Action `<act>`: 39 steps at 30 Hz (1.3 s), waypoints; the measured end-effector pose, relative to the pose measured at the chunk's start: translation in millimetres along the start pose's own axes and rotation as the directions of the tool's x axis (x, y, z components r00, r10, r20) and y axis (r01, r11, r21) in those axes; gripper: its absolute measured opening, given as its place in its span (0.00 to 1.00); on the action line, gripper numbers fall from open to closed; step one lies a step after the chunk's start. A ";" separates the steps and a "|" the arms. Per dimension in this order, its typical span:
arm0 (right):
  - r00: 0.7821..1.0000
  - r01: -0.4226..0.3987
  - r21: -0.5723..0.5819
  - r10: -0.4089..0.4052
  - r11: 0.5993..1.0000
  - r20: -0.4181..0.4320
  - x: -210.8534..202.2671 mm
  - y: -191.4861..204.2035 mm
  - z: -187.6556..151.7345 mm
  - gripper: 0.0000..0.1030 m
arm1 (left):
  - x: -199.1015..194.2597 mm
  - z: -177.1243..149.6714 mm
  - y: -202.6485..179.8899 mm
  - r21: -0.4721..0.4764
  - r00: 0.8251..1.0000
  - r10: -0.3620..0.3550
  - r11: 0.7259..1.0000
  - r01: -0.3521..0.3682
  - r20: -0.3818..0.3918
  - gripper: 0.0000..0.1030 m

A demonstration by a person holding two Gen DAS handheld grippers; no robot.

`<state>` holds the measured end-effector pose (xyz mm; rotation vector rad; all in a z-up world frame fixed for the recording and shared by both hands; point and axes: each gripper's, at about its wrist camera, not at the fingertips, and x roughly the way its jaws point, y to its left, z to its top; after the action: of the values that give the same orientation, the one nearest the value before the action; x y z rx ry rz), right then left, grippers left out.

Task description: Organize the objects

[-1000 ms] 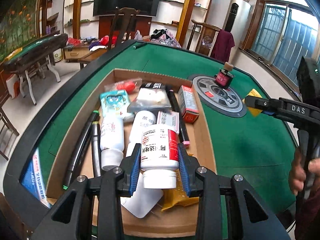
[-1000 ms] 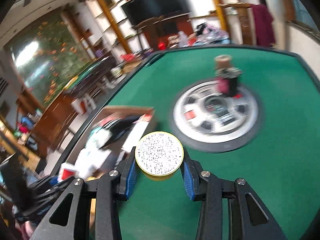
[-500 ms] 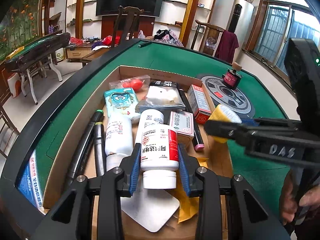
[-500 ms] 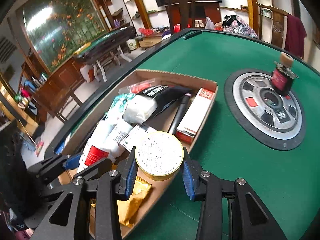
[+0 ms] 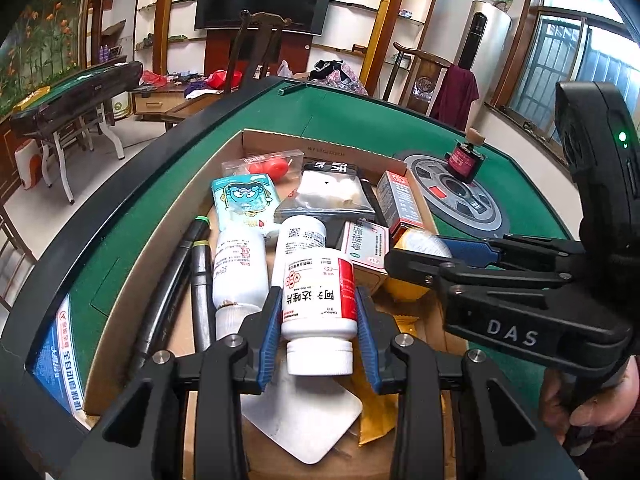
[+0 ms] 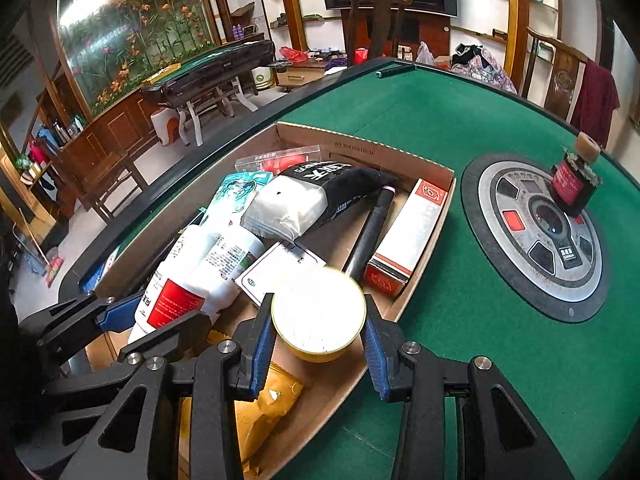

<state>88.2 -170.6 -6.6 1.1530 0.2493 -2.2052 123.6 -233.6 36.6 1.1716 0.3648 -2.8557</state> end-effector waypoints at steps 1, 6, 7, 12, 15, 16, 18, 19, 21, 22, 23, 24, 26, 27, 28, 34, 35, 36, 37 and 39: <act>1.000 0.005 -0.006 -0.005 1.000 0.003 -0.3 0.7 0.2 0.43 | -1.7 -0.2 0.2 -0.002 1.000 0.000 1.000 0.000 0.004 0.35; 1.000 0.021 -0.026 -0.020 0.999 0.012 -1.1 4.8 -0.5 0.43 | -21.0 1.9 -0.5 -0.009 0.999 0.009 1.000 -0.009 0.053 0.59; 1.000 0.021 -0.028 -0.021 0.999 0.015 -2.0 5.7 -0.6 0.44 | -25.6 2.5 -0.5 -0.009 0.997 0.018 1.000 -0.017 0.069 0.62; 0.997 0.046 -0.042 -0.044 0.998 0.058 -15.0 10.1 -2.0 0.60 | -50.2 4.2 -2.4 0.001 0.982 0.098 0.995 -0.099 0.164 0.85; 0.992 0.078 -0.039 -0.074 0.996 0.100 -27.7 9.5 -3.3 0.73 | -59.3 5.1 -3.7 -0.004 0.969 0.142 0.990 -0.144 0.202 0.93; 0.991 0.084 -0.033 -0.080 0.996 0.110 -31.2 7.8 -3.2 0.75 | -60.8 5.2 -4.1 -0.006 0.967 0.153 0.988 -0.155 0.206 0.94; 0.987 0.094 -0.023 -0.090 0.995 0.133 -38.7 5.9 -5.6 0.84 | -62.3 6.0 -6.0 -0.008 0.964 0.169 0.985 -0.171 0.206 0.97; 0.984 0.105 -0.019 -0.101 0.994 0.146 -42.6 5.1 -7.2 0.85 | -62.7 5.8 -7.7 -0.008 0.962 0.181 0.983 -0.184 0.205 0.98; 0.977 0.139 -0.016 -0.134 0.990 0.168 -49.0 5.4 -9.4 0.87 | -63.3 5.6 -11.9 -0.003 0.952 0.226 0.973 -0.230 0.206 1.00; 0.975 0.147 -0.014 -0.142 0.989 0.173 -51.4 3.9 -9.7 0.88 | -64.0 5.5 -13.6 0.000 0.948 0.240 0.969 -0.246 0.209 1.00; 0.972 0.158 -0.011 -0.154 0.987 0.180 -54.0 2.6 -10.8 0.88 | -65.2 5.3 -15.2 0.002 0.944 0.253 0.966 -0.259 0.211 1.00; 0.970 0.165 -0.006 -0.161 0.986 0.184 -56.3 0.8 -12.0 0.89 | -66.1 5.2 -16.6 0.001 0.942 0.262 0.963 -0.268 0.211 1.00; 0.968 0.164 0.003 -0.162 0.986 0.192 -60.7 -1.4 -14.4 0.90 | -70.1 4.9 -17.8 -0.009 0.939 0.266 0.963 -0.270 0.219 1.00; 0.965 0.171 0.008 -0.169 0.985 0.199 -63.7 -2.4 -16.4 0.90 | -72.9 4.3 -18.4 -0.015 0.939 0.262 0.964 -0.265 0.223 1.00; 0.962 0.181 0.010 -0.179 0.983 0.206 -66.0 -2.8 -17.9 0.91 | -75.4 4.6 -18.3 -0.022 0.940 0.254 0.966 -0.256 0.229 1.00; 0.951 0.207 0.018 -0.206 0.978 0.232 -76.5 -6.9 -27.0 0.92 | -91.2 5.6 -15.6 -0.077 0.951 0.187 0.982 -0.173 0.245 1.00; 0.950 0.208 0.021 -0.207 0.978 0.235 -77.9 -8.3 -28.2 0.92 | -91.9 5.2 -15.1 -0.080 0.955 0.177 0.984 -0.162 0.240 1.00; 0.949 0.208 0.024 -0.208 0.978 0.237 -79.2 -9.7 -29.1 0.92 | -91.4 4.8 -15.0 -0.083 0.957 0.176 0.984 -0.160 0.232 1.00; 0.948 0.208 0.027 -0.209 0.978 0.239 -80.2 -10.9 -30.3 0.92 | -90.1 3.5 -15.2 -0.085 0.961 0.167 0.985 -0.152 0.221 1.00; 0.948 0.208 0.032 -0.209 0.978 0.241 -81.1 -12.7 -32.2 0.92 | -85.2 -0.2 -13.6 -0.090 0.978 0.105 0.992 -0.090 0.182 1.00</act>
<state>136.1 -110.7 36.8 0.8799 0.2708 -2.5083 183.0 -225.3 98.5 0.8736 0.3986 -2.8058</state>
